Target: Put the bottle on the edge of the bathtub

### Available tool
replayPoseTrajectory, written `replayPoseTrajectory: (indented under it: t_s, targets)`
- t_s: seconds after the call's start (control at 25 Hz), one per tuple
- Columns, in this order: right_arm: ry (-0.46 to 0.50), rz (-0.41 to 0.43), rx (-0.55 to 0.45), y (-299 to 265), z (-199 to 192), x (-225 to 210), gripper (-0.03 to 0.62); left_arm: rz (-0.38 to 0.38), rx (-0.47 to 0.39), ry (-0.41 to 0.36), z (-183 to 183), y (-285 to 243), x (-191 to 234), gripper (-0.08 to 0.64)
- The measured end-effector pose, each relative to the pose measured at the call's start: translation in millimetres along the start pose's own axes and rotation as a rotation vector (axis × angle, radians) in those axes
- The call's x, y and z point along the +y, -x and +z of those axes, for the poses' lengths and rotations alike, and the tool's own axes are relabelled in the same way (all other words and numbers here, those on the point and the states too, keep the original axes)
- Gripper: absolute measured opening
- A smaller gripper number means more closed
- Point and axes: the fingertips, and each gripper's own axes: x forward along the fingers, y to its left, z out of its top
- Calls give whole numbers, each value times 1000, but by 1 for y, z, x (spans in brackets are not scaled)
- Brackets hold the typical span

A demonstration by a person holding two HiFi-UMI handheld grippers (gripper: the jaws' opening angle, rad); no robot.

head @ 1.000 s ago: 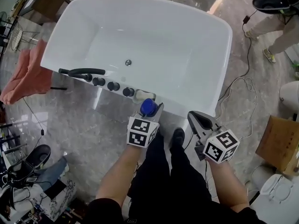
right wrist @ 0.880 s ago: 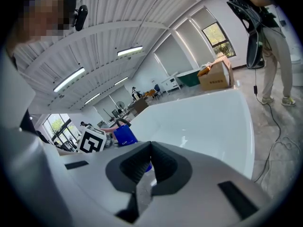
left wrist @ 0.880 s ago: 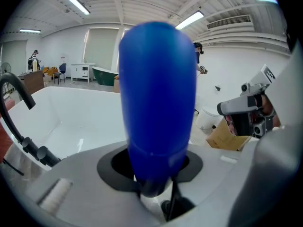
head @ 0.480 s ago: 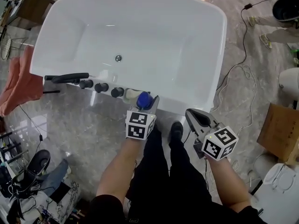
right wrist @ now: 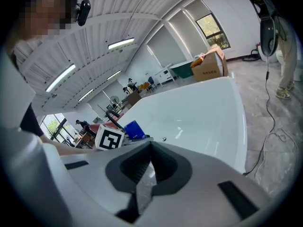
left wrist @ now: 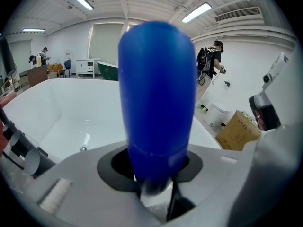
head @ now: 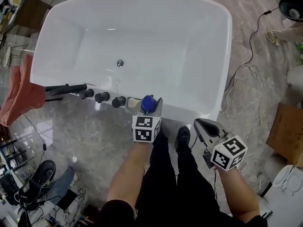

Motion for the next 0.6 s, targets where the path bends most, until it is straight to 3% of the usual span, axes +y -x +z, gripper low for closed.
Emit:
replayPoseTrajectory:
  t_s: [0.6]
  targets:
    - [-38,-1,10,-10,-5,-4,11,11,-32,-50,-1,-3,3,149]
